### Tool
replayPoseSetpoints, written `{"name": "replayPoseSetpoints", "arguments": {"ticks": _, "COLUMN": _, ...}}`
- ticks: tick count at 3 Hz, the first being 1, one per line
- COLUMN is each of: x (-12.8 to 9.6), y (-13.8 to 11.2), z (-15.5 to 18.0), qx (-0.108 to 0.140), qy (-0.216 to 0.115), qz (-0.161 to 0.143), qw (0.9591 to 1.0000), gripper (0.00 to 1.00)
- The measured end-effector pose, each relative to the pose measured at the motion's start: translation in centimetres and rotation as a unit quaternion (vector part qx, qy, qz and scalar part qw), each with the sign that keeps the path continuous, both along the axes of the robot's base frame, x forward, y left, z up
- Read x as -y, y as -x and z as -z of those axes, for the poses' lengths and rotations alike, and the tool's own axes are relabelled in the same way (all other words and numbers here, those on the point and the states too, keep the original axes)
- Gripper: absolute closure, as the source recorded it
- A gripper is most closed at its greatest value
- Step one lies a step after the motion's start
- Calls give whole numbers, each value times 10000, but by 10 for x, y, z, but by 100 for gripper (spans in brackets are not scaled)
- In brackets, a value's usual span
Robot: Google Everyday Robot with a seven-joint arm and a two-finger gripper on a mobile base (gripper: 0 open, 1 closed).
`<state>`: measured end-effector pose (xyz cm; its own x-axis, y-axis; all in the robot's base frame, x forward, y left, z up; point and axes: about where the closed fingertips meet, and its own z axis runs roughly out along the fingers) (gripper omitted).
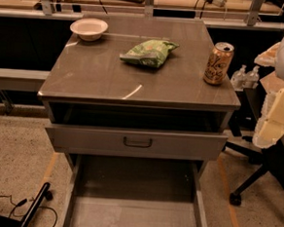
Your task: Place green jalapeno chip bag into middle drawer
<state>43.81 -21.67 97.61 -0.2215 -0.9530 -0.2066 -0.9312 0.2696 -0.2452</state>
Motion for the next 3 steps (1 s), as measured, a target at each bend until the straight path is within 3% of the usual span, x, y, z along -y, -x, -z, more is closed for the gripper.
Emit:
{"name": "replayPoseSetpoints", "arguments": {"ticks": 1, "x": 0, "y": 0, "z": 0, "qx": 3, "qy": -1, "qz": 1, "qw": 10000, "gripper": 0}}
{"name": "replayPoseSetpoints", "arguments": {"ticks": 2, "x": -13, "y": -31, "z": -4, "qx": 370, "qy": -190, "qz": 113, "qw": 9991, "gripper": 0}}
{"name": "replayPoseSetpoints", "arguments": {"ticks": 3, "x": -50, "y": -98, "z": -18, "qx": 1094, "qy": -847, "qz": 339, "qw": 9898, "gripper": 0}}
